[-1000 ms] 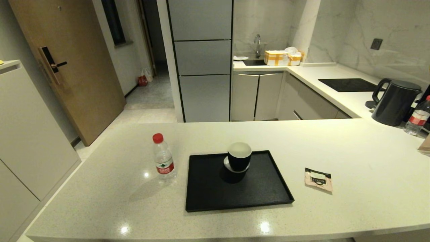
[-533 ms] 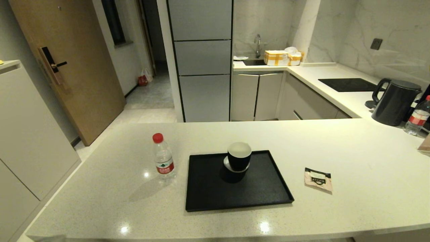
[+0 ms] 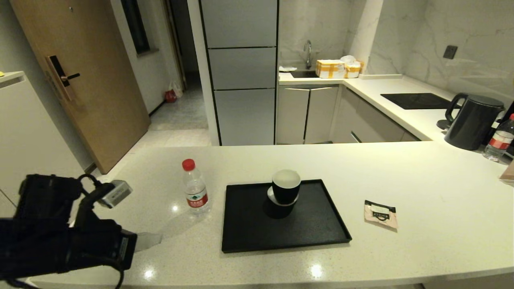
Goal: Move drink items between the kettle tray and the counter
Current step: Pick up the bottled water
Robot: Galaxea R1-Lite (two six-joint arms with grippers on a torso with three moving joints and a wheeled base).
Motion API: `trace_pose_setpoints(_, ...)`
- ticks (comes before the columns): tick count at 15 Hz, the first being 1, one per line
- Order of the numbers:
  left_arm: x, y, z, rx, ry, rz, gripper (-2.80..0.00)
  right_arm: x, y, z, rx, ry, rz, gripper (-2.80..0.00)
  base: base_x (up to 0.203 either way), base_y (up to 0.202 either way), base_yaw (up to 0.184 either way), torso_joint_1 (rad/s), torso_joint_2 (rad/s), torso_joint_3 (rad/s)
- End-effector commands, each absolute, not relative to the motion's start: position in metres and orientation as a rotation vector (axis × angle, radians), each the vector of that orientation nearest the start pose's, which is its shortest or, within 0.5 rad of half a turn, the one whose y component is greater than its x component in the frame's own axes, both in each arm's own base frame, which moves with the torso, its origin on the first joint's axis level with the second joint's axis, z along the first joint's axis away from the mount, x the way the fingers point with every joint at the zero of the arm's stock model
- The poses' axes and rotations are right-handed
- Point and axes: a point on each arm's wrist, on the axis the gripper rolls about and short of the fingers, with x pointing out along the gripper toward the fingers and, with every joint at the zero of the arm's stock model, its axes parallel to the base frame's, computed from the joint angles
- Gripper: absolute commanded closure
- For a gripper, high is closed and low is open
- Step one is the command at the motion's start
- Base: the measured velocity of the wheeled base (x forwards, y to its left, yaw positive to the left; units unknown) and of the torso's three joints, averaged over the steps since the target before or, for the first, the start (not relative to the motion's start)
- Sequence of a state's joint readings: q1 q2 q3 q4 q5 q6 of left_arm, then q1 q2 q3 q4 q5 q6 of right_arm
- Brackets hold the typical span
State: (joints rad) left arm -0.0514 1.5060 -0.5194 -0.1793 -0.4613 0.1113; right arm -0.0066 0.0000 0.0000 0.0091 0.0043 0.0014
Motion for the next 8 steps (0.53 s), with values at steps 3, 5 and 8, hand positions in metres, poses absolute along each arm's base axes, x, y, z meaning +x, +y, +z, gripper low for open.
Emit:
trace_pose_setpoints(3,0.269,-0.03,0.067,0.027,0.619,-0.404,-2.8,-0.023,0.0,0.074,0.002,0.011,-0.002,0.0,0.0,0.0,0.0,0.0,0.0,0.0)
trace_pose_setpoints(5,0.272,-0.034,0.064,0.027,0.587,-0.387,-2.8,-0.023,0.0,0.074,0.002,0.011,-0.003,0.0,0.0,0.0,0.0,0.0,0.0,0.0)
trace_pose_setpoints(8,0.284,-0.052,0.076,0.053,0.5,-0.411,-2.8,-0.023,0.0,0.074,0.002,0.011,-0.002,0.0,0.0,0.0,0.0,0.0,0.0,0.0)
